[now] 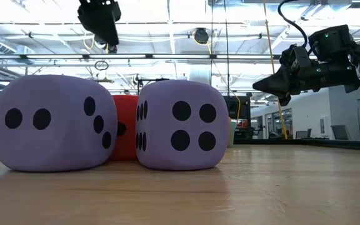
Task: Pick & Place Dice
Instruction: Put the left large violet die into the blue bin
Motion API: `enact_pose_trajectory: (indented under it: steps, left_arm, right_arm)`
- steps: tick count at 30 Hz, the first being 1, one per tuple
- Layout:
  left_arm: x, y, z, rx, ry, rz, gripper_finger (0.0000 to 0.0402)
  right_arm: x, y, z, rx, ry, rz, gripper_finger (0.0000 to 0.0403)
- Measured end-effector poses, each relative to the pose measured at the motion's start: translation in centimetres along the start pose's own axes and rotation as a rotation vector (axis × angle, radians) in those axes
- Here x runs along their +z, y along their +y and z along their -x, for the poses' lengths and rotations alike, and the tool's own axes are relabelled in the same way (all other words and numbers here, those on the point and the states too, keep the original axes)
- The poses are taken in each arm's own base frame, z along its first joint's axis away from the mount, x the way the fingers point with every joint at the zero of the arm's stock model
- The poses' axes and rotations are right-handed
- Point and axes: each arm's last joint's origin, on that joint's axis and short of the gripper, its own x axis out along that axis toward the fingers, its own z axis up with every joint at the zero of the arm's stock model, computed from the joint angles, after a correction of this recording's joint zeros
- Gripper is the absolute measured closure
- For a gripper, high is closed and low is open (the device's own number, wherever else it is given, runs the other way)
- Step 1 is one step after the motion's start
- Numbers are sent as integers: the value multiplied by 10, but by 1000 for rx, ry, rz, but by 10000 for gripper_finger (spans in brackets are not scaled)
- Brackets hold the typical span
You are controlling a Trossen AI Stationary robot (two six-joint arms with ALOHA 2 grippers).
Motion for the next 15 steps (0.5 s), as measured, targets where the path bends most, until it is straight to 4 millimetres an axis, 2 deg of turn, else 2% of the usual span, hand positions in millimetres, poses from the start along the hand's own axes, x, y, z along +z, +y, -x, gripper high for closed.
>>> enact_pose_trajectory:
  steps: [4,8,15]
  left_arm:
    - [-4,-10,-1,6,-4,-40,5]
    - [-15,-20,-10,29,62,-50,4]
    - [-27,-21,-28,86,203,-22,4]
  right_arm:
    - [0,0,0,-1,1,0,403]
    - [-1,0,0,-2,8,-4,403]
    - [-1,0,0,-4,12,0,403]
